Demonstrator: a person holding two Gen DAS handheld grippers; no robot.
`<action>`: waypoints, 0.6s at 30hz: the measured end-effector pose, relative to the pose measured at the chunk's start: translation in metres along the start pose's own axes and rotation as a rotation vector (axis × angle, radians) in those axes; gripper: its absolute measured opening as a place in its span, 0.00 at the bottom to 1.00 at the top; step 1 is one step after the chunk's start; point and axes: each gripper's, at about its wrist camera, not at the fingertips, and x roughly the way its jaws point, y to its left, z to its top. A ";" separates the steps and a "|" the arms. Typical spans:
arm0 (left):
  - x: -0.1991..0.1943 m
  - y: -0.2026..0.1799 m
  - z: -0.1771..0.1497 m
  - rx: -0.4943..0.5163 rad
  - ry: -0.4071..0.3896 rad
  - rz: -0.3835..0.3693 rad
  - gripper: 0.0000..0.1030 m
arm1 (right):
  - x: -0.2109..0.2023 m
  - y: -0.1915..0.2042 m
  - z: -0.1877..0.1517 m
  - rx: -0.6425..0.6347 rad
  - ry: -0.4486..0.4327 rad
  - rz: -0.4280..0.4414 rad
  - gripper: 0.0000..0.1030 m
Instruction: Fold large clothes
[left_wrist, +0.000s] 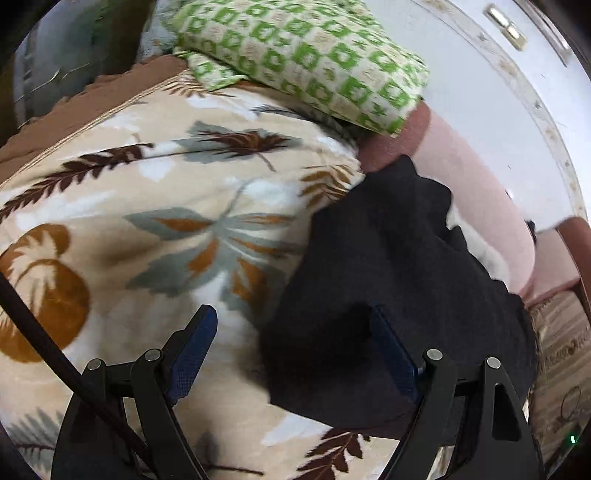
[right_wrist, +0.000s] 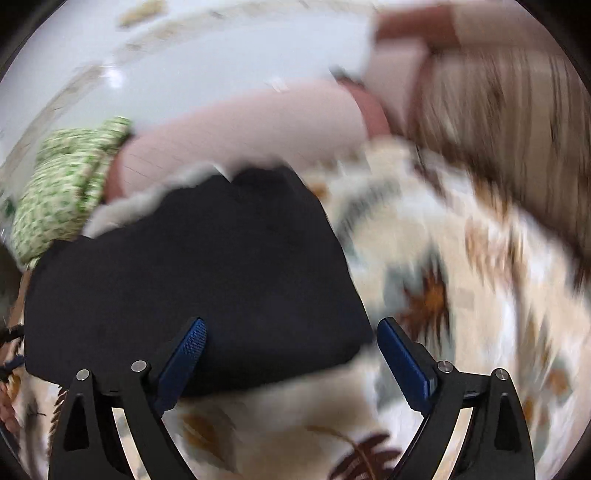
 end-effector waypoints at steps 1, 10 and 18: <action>0.003 -0.003 -0.002 0.015 0.008 0.008 0.81 | 0.012 -0.008 0.000 0.049 0.068 0.036 0.93; 0.005 -0.026 -0.013 0.062 0.100 0.009 0.51 | 0.054 -0.037 0.024 0.303 0.202 0.337 0.43; -0.033 -0.051 -0.026 0.159 -0.003 0.131 0.56 | 0.043 -0.027 0.024 0.255 0.183 0.261 0.49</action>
